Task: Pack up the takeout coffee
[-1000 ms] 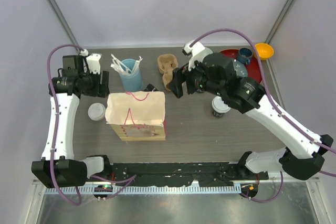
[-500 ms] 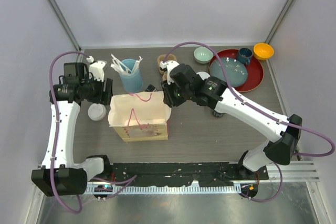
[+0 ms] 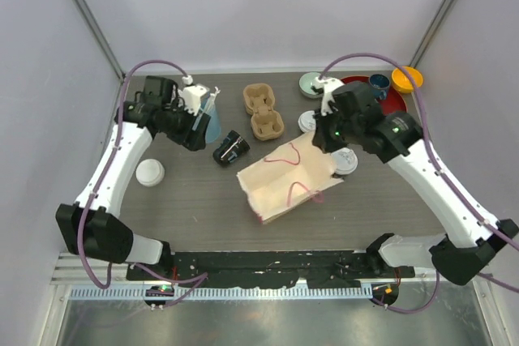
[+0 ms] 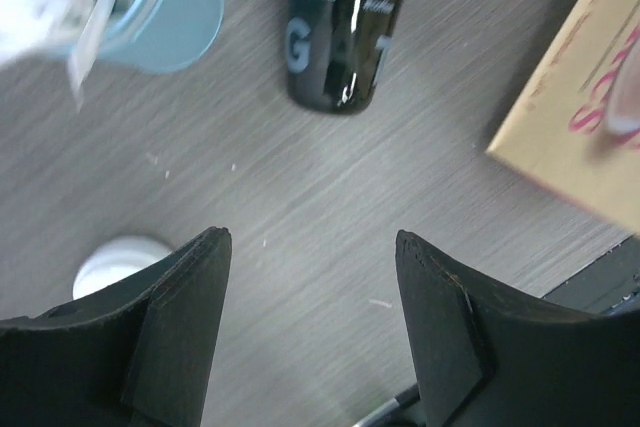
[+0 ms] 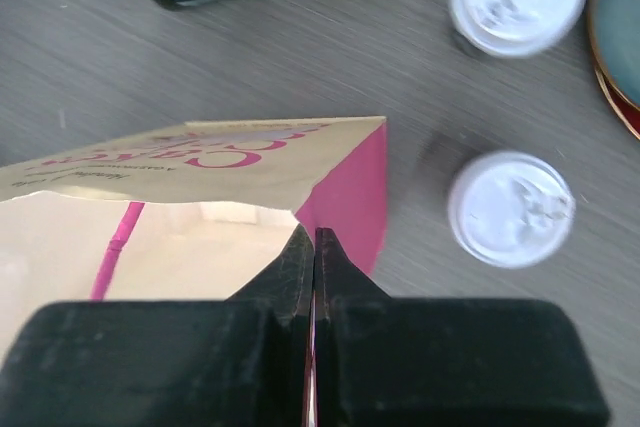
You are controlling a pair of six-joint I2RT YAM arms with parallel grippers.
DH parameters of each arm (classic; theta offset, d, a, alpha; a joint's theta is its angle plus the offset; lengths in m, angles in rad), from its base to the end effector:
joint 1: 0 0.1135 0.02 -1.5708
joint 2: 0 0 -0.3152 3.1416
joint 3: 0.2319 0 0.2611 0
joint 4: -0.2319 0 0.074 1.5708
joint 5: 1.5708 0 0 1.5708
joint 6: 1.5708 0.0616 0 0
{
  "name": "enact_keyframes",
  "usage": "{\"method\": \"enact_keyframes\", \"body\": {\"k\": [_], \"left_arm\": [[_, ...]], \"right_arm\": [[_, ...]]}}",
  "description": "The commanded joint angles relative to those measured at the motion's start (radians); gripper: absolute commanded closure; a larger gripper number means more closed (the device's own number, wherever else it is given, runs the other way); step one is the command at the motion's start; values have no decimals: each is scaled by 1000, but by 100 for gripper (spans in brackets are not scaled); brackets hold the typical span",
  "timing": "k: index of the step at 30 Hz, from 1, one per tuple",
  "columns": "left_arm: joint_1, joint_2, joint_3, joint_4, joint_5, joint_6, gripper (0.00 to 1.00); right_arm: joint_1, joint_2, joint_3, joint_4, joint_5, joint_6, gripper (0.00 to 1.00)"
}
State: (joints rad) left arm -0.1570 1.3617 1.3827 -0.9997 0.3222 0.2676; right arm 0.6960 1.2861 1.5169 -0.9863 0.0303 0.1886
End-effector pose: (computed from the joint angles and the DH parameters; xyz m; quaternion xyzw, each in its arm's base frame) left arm 0.2748 -0.0632 0.3773 0.2447 0.9131 -0.1373 0.2960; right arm 0.2036 0.1677 0.4396 -0.2246 0.8901 0.1571 0.3642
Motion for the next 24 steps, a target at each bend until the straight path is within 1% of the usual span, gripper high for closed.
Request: {"method": "enact_keyframes", "body": {"k": [1, 3, 6, 8, 10, 12, 18, 20, 21, 23, 24], "left_arm": [[-82, 81, 116, 78, 6, 73, 29], [-136, 115, 151, 78, 21, 90, 29], [-209, 171, 180, 88, 18, 120, 27], [-237, 213, 194, 134, 15, 122, 26], [-272, 249, 223, 174, 21, 137, 25], [-300, 322, 277, 185, 20, 162, 24], [-323, 542, 462, 141, -11, 196, 25], [-322, 589, 522, 118, -14, 214, 25], [-322, 635, 542, 87, -11, 235, 24], [-322, 672, 605, 55, -3, 248, 23], [-322, 710, 622, 12, 1, 265, 22]], "right_arm": [[-130, -59, -34, -118, -209, -129, 99], [-150, -53, -40, -146, -243, -170, 99], [-202, -47, -64, -163, -262, -187, 99], [-246, -45, -81, -164, -325, -238, 99], [-260, -44, -95, -164, -360, -271, 99], [-268, -42, -104, -163, -377, -278, 99], [-286, -57, -142, -163, -380, -276, 99], [-288, -65, -150, -158, -377, -276, 99], [-291, -70, -156, -158, -369, -276, 99], [-291, -73, -158, -157, -365, -276, 99], [-293, -74, -161, -158, -365, -275, 99]]}}
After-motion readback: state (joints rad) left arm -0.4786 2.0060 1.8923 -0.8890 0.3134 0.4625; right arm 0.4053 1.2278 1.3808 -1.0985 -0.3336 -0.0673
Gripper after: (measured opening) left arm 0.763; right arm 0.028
